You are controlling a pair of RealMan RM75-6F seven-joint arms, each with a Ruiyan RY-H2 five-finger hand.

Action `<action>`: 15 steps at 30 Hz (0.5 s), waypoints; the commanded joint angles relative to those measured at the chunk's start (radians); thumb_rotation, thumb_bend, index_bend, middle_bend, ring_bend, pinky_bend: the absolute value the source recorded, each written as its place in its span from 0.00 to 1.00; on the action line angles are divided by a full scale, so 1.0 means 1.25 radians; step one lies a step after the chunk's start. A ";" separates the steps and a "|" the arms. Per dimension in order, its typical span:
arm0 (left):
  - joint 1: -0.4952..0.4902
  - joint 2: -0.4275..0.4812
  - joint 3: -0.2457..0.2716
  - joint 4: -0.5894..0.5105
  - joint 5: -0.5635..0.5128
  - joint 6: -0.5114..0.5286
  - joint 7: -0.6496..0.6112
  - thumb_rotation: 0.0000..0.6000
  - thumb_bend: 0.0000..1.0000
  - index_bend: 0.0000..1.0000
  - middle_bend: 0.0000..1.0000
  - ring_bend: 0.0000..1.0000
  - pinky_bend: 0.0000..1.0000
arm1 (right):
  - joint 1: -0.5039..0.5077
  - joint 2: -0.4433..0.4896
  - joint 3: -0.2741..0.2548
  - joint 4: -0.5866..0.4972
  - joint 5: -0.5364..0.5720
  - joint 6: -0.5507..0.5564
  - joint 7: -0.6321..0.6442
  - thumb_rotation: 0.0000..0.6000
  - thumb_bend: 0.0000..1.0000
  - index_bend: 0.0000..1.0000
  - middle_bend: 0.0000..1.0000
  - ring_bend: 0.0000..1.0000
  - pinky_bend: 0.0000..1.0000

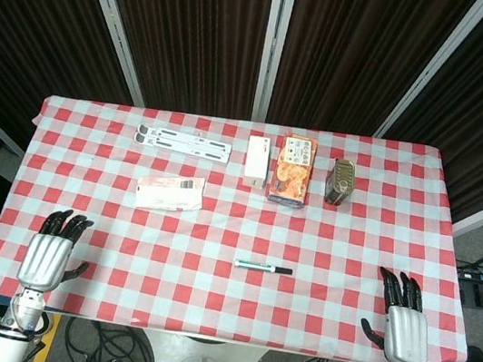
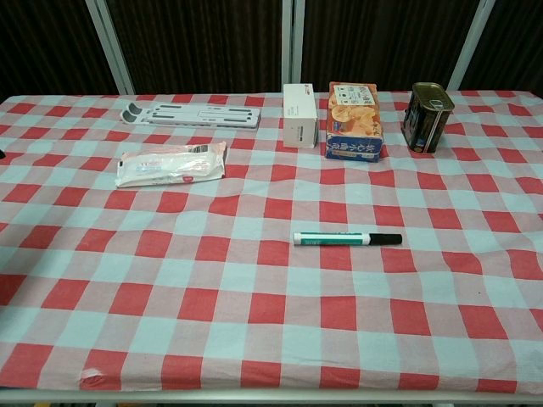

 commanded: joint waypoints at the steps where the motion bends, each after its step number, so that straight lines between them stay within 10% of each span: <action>1: -0.012 0.003 -0.007 -0.021 -0.007 -0.014 0.012 1.00 0.14 0.24 0.22 0.12 0.18 | 0.001 0.002 -0.004 0.000 0.000 -0.004 -0.004 1.00 0.06 0.04 0.12 0.00 0.00; 6: -0.038 0.009 -0.019 -0.040 -0.008 -0.038 0.035 1.00 0.14 0.25 0.22 0.12 0.20 | -0.002 0.007 -0.005 0.012 0.003 0.000 0.002 1.00 0.06 0.04 0.12 0.00 0.00; 15: -0.220 0.003 -0.159 -0.065 -0.073 -0.208 0.097 1.00 0.14 0.26 0.23 0.12 0.22 | -0.003 0.013 -0.001 0.007 0.014 0.004 -0.003 1.00 0.06 0.04 0.12 0.00 0.00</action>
